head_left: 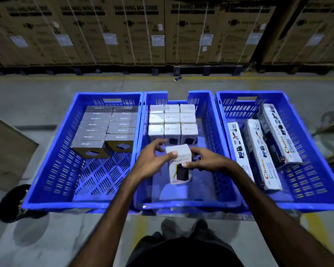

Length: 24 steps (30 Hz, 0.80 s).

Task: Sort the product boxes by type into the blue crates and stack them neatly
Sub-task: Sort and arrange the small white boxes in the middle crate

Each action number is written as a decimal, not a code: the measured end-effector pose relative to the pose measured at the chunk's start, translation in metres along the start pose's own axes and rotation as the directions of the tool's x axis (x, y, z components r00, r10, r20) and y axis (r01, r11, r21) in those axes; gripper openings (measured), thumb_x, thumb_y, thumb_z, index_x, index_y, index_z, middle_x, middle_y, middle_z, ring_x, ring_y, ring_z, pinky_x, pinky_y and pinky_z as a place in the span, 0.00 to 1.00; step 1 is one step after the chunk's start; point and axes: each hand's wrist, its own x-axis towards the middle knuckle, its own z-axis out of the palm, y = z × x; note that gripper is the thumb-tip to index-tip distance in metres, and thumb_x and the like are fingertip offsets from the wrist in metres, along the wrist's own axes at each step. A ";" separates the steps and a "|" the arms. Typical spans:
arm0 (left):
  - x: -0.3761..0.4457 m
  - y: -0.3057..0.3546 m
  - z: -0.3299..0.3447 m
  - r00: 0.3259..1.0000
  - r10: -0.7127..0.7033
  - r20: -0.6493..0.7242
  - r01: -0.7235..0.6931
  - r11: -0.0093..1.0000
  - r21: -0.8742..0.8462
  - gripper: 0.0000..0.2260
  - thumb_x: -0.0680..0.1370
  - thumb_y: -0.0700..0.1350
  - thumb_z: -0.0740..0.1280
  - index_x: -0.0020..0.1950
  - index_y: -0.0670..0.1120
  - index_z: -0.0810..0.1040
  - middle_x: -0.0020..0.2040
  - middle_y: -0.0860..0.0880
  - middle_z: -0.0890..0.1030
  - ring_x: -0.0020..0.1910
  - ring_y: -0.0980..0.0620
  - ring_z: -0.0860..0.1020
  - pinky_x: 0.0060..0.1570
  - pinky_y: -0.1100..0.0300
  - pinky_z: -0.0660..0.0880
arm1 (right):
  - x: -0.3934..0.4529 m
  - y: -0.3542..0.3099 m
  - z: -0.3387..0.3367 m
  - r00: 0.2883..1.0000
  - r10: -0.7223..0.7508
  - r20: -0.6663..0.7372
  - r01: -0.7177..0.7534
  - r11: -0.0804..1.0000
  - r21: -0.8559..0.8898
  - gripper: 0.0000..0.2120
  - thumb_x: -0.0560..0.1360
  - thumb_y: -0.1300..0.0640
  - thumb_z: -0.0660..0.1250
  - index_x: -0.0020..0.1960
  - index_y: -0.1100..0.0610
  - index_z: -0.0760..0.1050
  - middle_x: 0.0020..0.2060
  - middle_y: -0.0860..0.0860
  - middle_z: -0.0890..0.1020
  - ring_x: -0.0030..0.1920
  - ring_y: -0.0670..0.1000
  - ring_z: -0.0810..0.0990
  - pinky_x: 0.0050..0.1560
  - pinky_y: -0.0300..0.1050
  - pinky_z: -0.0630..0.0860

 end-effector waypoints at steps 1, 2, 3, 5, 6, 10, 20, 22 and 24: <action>0.006 0.004 -0.002 0.999 0.029 0.046 -0.032 0.997 0.072 0.30 0.69 0.62 0.79 0.69 0.56 0.78 0.57 0.54 0.82 0.51 0.54 0.83 0.48 0.56 0.81 | 0.005 0.000 -0.004 1.000 -0.003 0.024 0.003 1.000 -0.004 0.19 0.79 0.61 0.73 0.68 0.51 0.75 0.51 0.46 0.84 0.40 0.41 0.80 0.38 0.35 0.74; 0.012 0.008 -0.002 0.994 0.053 0.095 -0.066 0.989 0.133 0.33 0.66 0.61 0.80 0.69 0.56 0.79 0.58 0.55 0.83 0.53 0.56 0.83 0.54 0.54 0.81 | 0.009 -0.001 -0.007 0.999 -0.001 0.038 0.001 1.000 -0.019 0.20 0.79 0.60 0.74 0.68 0.52 0.76 0.53 0.46 0.85 0.42 0.37 0.81 0.41 0.33 0.75; 0.018 0.011 -0.002 0.988 0.086 0.128 -0.111 0.973 0.204 0.32 0.64 0.59 0.80 0.68 0.55 0.80 0.58 0.56 0.84 0.55 0.57 0.83 0.58 0.52 0.81 | 0.014 -0.001 -0.008 1.000 0.003 0.031 -0.002 0.999 -0.033 0.20 0.78 0.57 0.75 0.68 0.52 0.76 0.56 0.46 0.85 0.45 0.36 0.82 0.45 0.34 0.78; 0.027 0.024 -0.003 0.976 0.164 0.142 -0.207 0.900 0.384 0.30 0.65 0.56 0.80 0.66 0.54 0.81 0.58 0.55 0.85 0.57 0.55 0.83 0.57 0.51 0.81 | 0.020 0.000 -0.012 1.000 -0.009 -0.003 0.008 0.997 -0.076 0.24 0.74 0.49 0.78 0.68 0.49 0.77 0.58 0.47 0.85 0.51 0.43 0.85 0.54 0.45 0.82; 0.031 0.030 -0.004 0.969 0.196 0.148 -0.243 0.852 0.465 0.29 0.66 0.55 0.80 0.66 0.54 0.81 0.60 0.53 0.85 0.58 0.52 0.82 0.57 0.51 0.80 | 0.024 0.005 -0.014 0.999 -0.018 -0.027 0.015 0.994 -0.105 0.28 0.71 0.44 0.78 0.69 0.47 0.76 0.59 0.47 0.85 0.52 0.47 0.85 0.57 0.51 0.82; 0.050 0.035 -0.014 0.952 0.241 0.189 -0.302 0.638 0.708 0.27 0.71 0.50 0.77 0.69 0.51 0.78 0.62 0.47 0.81 0.62 0.43 0.78 0.56 0.50 0.76 | 0.031 0.015 -0.025 0.986 -0.097 -0.136 0.061 0.966 -0.251 0.35 0.73 0.45 0.77 0.77 0.49 0.69 0.68 0.50 0.77 0.49 0.49 0.83 0.57 0.54 0.82; 0.097 -0.004 -0.034 0.961 0.254 0.110 -0.193 0.330 0.924 0.27 0.71 0.58 0.76 0.66 0.50 0.73 0.61 0.47 0.82 0.62 0.43 0.75 0.61 0.45 0.72 | 0.014 0.051 -0.073 0.884 -0.191 -0.427 0.055 0.949 -0.311 0.21 0.80 0.49 0.71 0.72 0.52 0.76 0.60 0.49 0.78 0.49 0.44 0.80 0.51 0.37 0.76; 0.104 -0.007 -0.028 0.965 0.240 0.101 -0.161 0.247 0.955 0.28 0.70 0.58 0.76 0.65 0.49 0.74 0.60 0.47 0.82 0.62 0.43 0.74 0.61 0.44 0.71 | 0.011 0.052 -0.073 0.867 -0.185 -0.463 0.056 0.959 -0.277 0.22 0.81 0.49 0.70 0.73 0.53 0.74 0.59 0.48 0.75 0.52 0.47 0.80 0.56 0.46 0.79; 0.108 -0.007 -0.019 0.970 0.223 0.091 -0.133 0.178 0.975 0.27 0.70 0.54 0.76 0.65 0.48 0.74 0.60 0.46 0.81 0.63 0.42 0.74 0.62 0.43 0.71 | 0.008 0.052 -0.071 0.858 -0.182 -0.480 0.050 0.960 -0.274 0.22 0.81 0.48 0.69 0.73 0.54 0.74 0.59 0.48 0.73 0.55 0.48 0.80 0.58 0.47 0.78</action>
